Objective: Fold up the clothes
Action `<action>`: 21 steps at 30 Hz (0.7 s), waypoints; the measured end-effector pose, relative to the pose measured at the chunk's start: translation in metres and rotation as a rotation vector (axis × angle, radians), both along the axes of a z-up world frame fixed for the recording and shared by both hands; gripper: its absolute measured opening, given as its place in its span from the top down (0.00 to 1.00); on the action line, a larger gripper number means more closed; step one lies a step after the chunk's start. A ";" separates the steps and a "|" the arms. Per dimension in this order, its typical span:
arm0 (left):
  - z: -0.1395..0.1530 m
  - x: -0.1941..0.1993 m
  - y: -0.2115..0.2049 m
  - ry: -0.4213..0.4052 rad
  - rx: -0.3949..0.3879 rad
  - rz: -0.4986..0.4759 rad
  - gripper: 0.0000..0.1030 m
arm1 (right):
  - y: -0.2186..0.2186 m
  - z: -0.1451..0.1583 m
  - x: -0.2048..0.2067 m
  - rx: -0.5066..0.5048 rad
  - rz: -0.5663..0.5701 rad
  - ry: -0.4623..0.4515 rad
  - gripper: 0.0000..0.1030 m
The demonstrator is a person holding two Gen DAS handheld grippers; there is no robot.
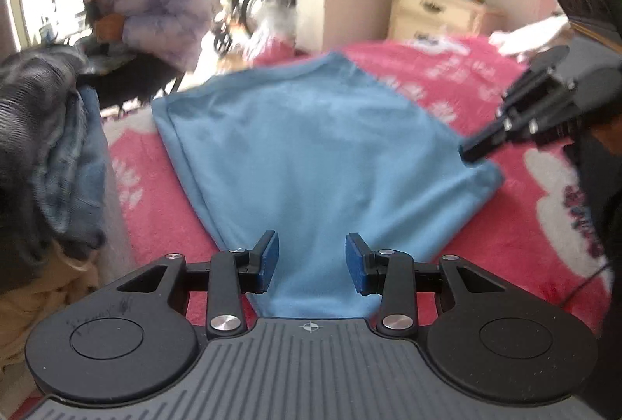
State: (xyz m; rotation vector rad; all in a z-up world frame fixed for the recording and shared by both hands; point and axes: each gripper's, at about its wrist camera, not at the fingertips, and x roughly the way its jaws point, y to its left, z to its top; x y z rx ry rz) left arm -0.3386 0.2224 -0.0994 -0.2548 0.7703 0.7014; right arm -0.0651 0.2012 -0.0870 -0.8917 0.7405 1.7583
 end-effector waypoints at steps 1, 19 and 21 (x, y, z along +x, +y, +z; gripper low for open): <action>-0.005 0.004 0.000 0.038 0.009 0.000 0.63 | 0.003 -0.007 0.003 -0.016 -0.027 0.002 1.00; 0.007 0.021 0.025 0.024 0.019 0.156 0.61 | 0.040 0.000 0.056 0.109 -0.437 0.272 0.92; 0.015 0.025 0.028 -0.024 0.054 0.161 0.61 | 0.051 0.004 0.051 0.119 -0.411 0.316 0.92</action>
